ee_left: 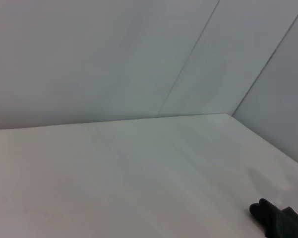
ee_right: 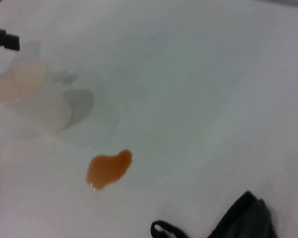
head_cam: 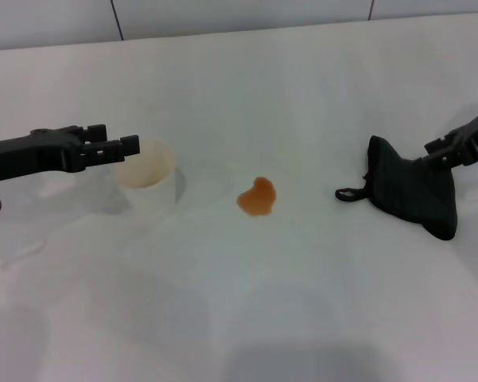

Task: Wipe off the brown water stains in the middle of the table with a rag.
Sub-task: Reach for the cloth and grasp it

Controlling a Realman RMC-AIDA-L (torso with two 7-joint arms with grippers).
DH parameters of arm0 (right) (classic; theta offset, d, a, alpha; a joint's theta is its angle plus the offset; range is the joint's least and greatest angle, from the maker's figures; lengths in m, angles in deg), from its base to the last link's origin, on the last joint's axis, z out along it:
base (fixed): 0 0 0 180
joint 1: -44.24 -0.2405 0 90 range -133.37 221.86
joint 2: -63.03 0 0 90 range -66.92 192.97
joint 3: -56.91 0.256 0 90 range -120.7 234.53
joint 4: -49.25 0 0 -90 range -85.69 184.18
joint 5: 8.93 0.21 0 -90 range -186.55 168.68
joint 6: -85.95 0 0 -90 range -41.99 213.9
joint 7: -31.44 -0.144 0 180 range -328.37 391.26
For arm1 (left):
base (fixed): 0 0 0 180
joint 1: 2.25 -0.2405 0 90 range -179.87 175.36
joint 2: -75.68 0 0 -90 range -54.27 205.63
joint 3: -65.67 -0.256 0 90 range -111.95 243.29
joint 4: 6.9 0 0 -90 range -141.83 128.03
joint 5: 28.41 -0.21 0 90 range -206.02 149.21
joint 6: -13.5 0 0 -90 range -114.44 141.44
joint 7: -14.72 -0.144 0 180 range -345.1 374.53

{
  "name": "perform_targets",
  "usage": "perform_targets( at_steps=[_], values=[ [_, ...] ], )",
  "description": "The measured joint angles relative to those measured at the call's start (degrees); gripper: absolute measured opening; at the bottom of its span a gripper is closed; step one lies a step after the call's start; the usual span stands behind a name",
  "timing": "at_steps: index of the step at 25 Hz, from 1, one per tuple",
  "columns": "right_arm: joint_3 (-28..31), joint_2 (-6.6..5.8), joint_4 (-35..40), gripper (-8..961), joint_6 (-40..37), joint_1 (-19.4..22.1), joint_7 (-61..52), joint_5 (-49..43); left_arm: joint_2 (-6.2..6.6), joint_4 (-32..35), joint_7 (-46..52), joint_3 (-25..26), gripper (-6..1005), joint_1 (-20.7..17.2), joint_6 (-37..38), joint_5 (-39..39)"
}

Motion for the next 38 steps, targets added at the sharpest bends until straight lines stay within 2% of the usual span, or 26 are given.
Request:
perform_targets(
  at_steps=[16, 38],
  values=[
    [0.0, -0.10, 9.0, 642, 8.8, 0.2, -1.0, -1.7, 0.05, -0.1, 0.2, -0.1, 878, 0.1, 0.0, -0.6],
    [0.0, -0.19, 14.4, 638, 17.6, 0.5, -0.7, -2.8, 0.05, -0.1, 0.2, -0.1, 878, 0.1, 0.1, -0.9]
  ],
)
